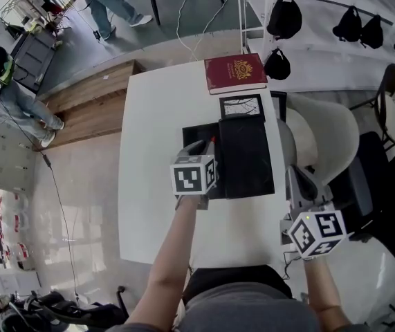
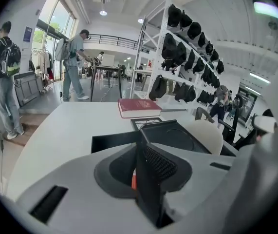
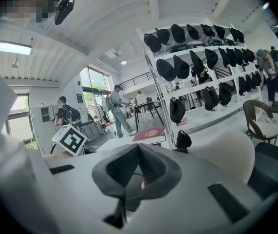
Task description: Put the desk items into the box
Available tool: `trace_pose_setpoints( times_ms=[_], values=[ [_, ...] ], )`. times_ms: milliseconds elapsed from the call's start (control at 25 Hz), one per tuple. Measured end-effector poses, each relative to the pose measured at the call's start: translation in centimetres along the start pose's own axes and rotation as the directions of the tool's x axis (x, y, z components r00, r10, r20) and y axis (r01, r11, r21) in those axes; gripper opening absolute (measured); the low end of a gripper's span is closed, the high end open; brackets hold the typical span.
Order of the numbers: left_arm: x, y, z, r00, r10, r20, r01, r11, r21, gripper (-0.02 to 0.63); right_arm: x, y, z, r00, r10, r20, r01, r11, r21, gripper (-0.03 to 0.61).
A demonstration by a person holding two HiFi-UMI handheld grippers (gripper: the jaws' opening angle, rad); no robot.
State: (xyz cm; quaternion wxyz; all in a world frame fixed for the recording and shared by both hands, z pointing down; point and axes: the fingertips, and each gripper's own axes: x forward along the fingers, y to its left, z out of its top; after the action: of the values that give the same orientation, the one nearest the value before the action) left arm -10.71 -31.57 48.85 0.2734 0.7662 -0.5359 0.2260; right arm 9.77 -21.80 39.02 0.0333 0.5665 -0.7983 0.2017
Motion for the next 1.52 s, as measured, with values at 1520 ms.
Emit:
trace_pose_setpoints(
  times_ms=[1520],
  values=[
    [-13.9,-3.7,1.0,0.915,-0.074,0.396,0.022,0.991,0.135,0.02,-5.2,1.1,0.0,0.998,-0.009,0.054,0.011,0.999,-0.035,0.005]
  ],
)
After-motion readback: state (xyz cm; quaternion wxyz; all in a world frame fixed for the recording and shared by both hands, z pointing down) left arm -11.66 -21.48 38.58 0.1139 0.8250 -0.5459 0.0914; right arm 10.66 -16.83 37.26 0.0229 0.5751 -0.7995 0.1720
